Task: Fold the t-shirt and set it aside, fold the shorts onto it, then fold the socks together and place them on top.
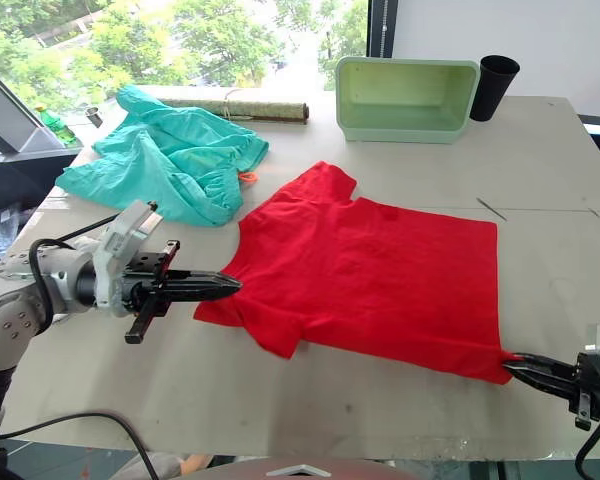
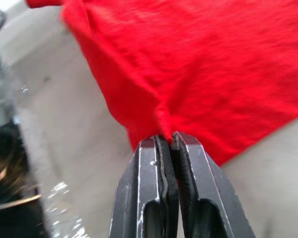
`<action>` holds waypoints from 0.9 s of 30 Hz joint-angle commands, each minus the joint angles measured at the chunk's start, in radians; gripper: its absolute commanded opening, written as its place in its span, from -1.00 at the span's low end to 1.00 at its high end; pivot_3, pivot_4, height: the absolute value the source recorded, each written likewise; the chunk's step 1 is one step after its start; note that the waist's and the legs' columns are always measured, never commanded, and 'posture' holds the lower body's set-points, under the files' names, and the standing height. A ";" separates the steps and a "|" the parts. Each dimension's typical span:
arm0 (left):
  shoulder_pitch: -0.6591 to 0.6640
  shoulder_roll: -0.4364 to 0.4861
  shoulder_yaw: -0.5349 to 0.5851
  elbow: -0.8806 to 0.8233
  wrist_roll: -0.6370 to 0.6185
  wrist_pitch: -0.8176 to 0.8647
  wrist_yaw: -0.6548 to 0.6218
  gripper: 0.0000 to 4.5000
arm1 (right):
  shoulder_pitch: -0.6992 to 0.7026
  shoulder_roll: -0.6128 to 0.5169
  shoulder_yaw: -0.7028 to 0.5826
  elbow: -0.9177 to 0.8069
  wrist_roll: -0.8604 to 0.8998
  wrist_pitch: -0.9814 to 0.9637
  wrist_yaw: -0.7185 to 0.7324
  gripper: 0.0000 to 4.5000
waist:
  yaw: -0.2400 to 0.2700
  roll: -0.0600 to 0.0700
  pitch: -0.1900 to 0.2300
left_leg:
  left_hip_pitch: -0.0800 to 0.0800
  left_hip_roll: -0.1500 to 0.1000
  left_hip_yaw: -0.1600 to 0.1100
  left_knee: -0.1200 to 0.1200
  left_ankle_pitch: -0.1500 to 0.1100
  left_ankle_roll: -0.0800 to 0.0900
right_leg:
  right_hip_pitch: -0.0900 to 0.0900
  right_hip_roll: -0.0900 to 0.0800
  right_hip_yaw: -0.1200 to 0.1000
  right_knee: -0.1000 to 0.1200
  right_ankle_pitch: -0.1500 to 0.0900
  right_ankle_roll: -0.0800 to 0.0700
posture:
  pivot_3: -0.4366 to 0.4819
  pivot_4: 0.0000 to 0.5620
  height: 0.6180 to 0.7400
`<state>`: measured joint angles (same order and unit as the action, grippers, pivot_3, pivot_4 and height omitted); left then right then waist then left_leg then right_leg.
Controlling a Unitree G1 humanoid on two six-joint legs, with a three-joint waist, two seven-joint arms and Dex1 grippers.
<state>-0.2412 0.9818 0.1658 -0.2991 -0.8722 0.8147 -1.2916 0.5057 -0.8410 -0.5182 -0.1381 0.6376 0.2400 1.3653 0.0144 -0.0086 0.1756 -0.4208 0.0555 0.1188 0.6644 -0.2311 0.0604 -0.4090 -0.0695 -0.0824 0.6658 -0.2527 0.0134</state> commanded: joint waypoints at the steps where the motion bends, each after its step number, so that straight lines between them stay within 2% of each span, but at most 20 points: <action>1: -0.108 -0.058 -0.043 0.080 0.037 -0.033 0.024 -1.00 | -0.013 -0.012 -0.049 0.024 0.010 0.013 -0.007 -0.96 | 0.005 0.000 0.000 | 0.000 0.000 0.000 0.000 0.000 0.000 | 0.000 0.001 0.000 0.000 0.000 0.002 | -0.05 -0.47 1.00; 8: -0.212 -0.185 -0.058 0.209 0.111 -0.073 0.129 -1.00 | -0.046 -0.014 -0.047 0.087 -0.007 0.007 -0.004 -0.96 | 0.002 -0.001 0.000 | -0.001 0.000 -0.001 0.002 0.000 0.000 | 0.001 0.002 0.000 0.000 0.001 0.006 | -0.05 -0.47 1.00; 19: -0.244 -0.286 -0.158 0.303 0.294 -0.211 0.181 -1.00 | -0.051 -0.031 0.019 0.088 -0.063 0.004 0.033 -0.96 | 0.001 -0.001 0.000 | -0.001 0.000 -0.001 0.002 0.000 0.000 | 0.001 0.006 0.001 0.000 0.002 0.005 | -0.05 -0.47 1.00; 22: -0.266 -0.319 -0.164 0.341 0.333 -0.237 0.212 -1.00 | -0.080 -0.037 0.018 0.097 -0.060 0.023 0.017 -0.58 | 0.001 -0.001 0.000 | -0.001 0.000 -0.001 0.003 0.000 0.000 | 0.001 0.005 0.001 0.000 0.002 0.005 | -0.05 -0.47 1.00; 24: -0.278 -0.339 -0.162 0.362 0.356 -0.255 0.238 -1.00 | -0.098 -0.035 0.009 0.104 -0.065 0.018 0.002 -0.19 | 0.000 -0.001 0.000 | -0.001 0.000 -0.001 0.003 0.000 0.000 | 0.001 0.006 0.001 0.000 0.003 0.005 | -0.05 -0.47 1.00; 26: -0.287 -0.356 -0.159 0.390 0.381 -0.268 0.267 -1.00 | -0.111 -0.036 -0.001 0.114 -0.071 0.012 -0.008 0.32 | 0.001 -0.001 0.000 | -0.001 0.000 -0.001 0.003 0.000 0.000 | 0.001 0.005 0.001 0.000 0.004 0.004 | -0.05 -0.47 1.00; 27: -0.288 -0.361 -0.159 0.402 0.392 -0.275 0.276 -1.00 | -0.111 -0.038 -0.004 0.117 -0.072 0.011 -0.008 0.44 | 0.001 -0.001 0.000 | -0.002 0.000 -0.001 0.003 0.000 0.000 | 0.001 0.006 0.001 0.000 0.004 0.004 | -0.05 -0.47 1.00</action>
<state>-0.5127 0.6258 -0.0097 0.0944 -0.5025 0.5698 -1.0384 0.3929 -0.8646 -0.4854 -0.0209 0.5613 0.2581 1.3621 0.0151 -0.0098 0.1753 -0.4223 0.0554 0.1181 0.6678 -0.2308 0.0607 -0.4082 -0.0639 -0.0818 0.6658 -0.2489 0.0178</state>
